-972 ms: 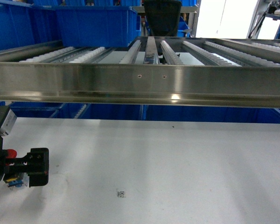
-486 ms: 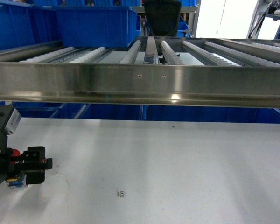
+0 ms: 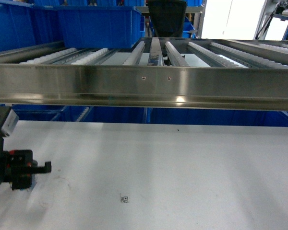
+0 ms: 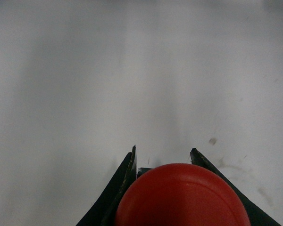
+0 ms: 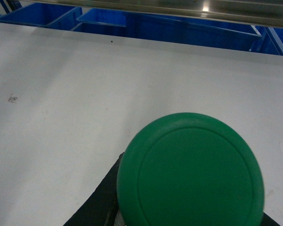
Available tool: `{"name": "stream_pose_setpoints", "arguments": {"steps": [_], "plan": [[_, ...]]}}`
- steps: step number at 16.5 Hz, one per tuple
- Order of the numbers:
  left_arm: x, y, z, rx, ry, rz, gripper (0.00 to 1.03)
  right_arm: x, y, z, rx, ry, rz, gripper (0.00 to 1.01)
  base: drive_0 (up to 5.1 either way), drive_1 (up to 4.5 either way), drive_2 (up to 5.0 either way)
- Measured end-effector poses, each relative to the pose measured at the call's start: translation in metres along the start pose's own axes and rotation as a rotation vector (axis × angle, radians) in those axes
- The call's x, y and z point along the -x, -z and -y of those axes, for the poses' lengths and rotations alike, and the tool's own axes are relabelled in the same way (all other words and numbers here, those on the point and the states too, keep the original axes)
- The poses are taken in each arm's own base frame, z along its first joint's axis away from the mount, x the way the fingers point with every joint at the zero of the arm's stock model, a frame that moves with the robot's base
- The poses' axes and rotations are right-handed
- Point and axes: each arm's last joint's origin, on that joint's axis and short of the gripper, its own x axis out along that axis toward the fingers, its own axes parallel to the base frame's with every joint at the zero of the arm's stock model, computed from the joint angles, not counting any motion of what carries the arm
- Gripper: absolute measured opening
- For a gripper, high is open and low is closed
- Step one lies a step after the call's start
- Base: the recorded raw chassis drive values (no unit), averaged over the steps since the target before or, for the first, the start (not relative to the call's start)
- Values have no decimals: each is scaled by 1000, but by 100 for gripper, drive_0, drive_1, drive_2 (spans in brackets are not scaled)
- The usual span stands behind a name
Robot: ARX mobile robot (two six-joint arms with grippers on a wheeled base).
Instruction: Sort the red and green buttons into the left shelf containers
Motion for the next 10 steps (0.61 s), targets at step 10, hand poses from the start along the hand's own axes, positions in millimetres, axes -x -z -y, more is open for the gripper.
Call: {"name": "stream_pose_setpoints", "arguments": {"steps": [10], "plan": [[148,-38,-3,11,79,197,29,0,0,0,0,0,0,35,0,0,0]]}}
